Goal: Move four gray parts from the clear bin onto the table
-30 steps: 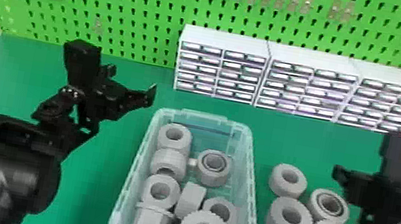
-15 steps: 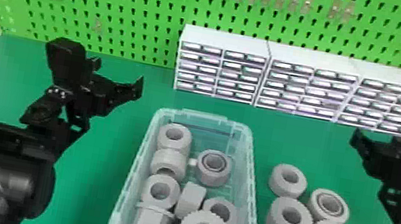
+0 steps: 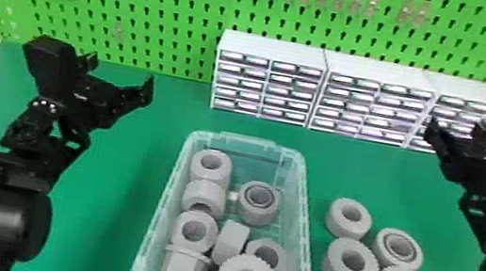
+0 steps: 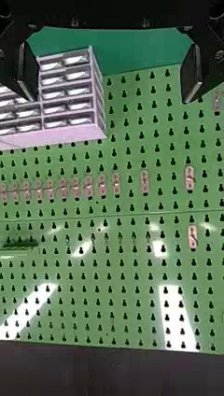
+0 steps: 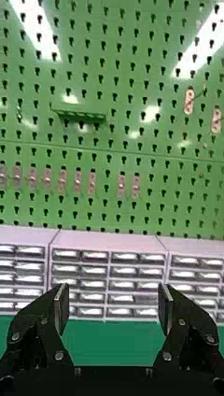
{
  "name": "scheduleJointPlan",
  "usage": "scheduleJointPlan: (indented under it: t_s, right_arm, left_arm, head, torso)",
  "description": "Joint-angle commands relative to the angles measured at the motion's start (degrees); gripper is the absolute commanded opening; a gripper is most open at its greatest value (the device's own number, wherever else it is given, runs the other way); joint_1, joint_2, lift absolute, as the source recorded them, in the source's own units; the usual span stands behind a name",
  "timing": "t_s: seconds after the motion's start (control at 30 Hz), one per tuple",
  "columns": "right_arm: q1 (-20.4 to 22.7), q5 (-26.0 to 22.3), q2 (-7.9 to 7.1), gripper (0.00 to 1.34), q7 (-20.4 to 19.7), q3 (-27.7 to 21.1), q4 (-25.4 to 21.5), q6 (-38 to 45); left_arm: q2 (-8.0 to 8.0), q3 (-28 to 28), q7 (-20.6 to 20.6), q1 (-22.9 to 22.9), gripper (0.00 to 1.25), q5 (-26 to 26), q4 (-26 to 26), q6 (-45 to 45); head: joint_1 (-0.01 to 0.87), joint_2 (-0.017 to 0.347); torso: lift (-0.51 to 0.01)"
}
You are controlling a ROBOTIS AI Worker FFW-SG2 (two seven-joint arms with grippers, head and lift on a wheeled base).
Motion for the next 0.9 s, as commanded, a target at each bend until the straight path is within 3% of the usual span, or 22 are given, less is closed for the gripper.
scheduleJointPlan:
  t_s: [0.0, 0.47, 0.73, 0.87]
  right_arm:
    - [-0.9, 0.0, -0.50, 0.83, 1.0, 0.2, 0.8, -1.4]
    - [-1.6, -0.3, 0.11, 0.83, 1.1, 1.8, 1.3, -1.8]
    - [-0.3, -2.3, -1.12, 0.83, 1.2, 1.8, 0.9, -2.1]
    - [0.2, -1.2, -0.32, 0.83, 1.2, 1.1, 0.4, -2.2]
  left_arm:
    - [-0.01, 0.7, -0.1, -0.2, 1.11, -0.7, -0.1, -1.0]
    - [-0.01, 1.8, 0.0, -1.5, 1.11, -0.8, -0.1, -2.2]
    - [-0.01, 1.8, 0.0, -1.1, 1.11, -1.2, -0.7, -2.9]
    - [-0.01, 1.5, 0.0, -1.4, 1.12, -1.2, -0.9, -2.9]
  head:
    - [0.678, 0.034]
    - [0.678, 0.034]
    - [0.678, 0.034]
    - [0.678, 0.034]
  torso:
    - [-0.050]
    - [-0.050]
    - [-0.050]
    - [-0.050]
